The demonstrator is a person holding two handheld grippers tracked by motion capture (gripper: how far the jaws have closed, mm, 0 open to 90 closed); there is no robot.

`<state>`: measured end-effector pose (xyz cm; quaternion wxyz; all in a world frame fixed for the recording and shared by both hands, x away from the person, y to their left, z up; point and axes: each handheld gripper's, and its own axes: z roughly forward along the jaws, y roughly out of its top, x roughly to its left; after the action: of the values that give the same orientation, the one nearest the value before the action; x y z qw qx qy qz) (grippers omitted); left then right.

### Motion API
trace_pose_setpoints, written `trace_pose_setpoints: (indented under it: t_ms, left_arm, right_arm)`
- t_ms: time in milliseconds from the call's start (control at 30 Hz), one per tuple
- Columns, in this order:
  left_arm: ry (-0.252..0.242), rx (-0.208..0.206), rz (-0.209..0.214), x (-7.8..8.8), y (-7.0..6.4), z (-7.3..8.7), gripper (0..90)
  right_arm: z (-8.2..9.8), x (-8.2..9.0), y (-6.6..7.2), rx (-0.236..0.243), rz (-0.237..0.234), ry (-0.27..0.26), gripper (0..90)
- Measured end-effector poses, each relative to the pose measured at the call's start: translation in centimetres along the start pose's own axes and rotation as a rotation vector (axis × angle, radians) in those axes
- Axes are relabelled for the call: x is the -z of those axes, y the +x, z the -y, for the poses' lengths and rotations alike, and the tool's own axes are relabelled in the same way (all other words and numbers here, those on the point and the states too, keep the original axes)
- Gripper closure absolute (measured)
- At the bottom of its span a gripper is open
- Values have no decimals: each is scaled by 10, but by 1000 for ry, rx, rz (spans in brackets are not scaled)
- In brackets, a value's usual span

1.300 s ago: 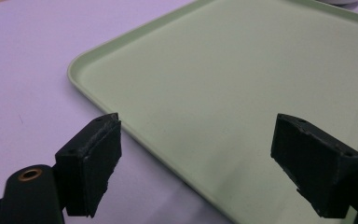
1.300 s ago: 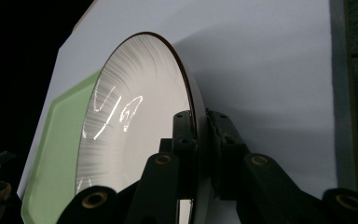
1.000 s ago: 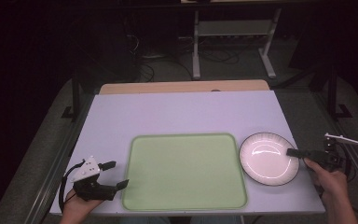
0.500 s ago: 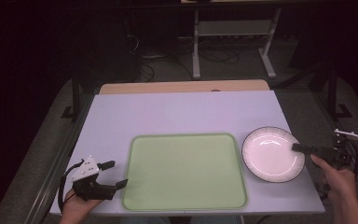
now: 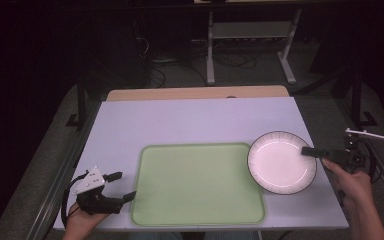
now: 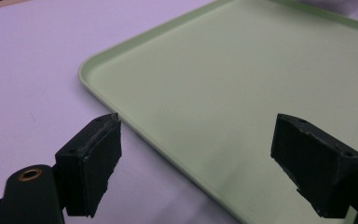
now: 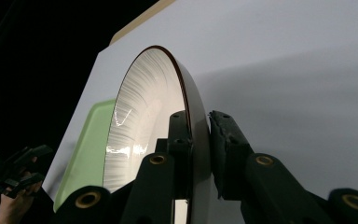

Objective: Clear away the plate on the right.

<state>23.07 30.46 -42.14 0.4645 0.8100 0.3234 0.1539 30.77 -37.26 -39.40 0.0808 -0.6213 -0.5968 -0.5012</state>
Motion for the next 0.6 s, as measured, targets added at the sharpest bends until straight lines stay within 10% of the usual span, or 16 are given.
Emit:
trace_pose_setpoints:
  t_ms: [600]
  left_arm:
    - [-6,5,-1,1,2,1,159]
  right_arm:
    - [-16,-45,66,75,-116,38,777]
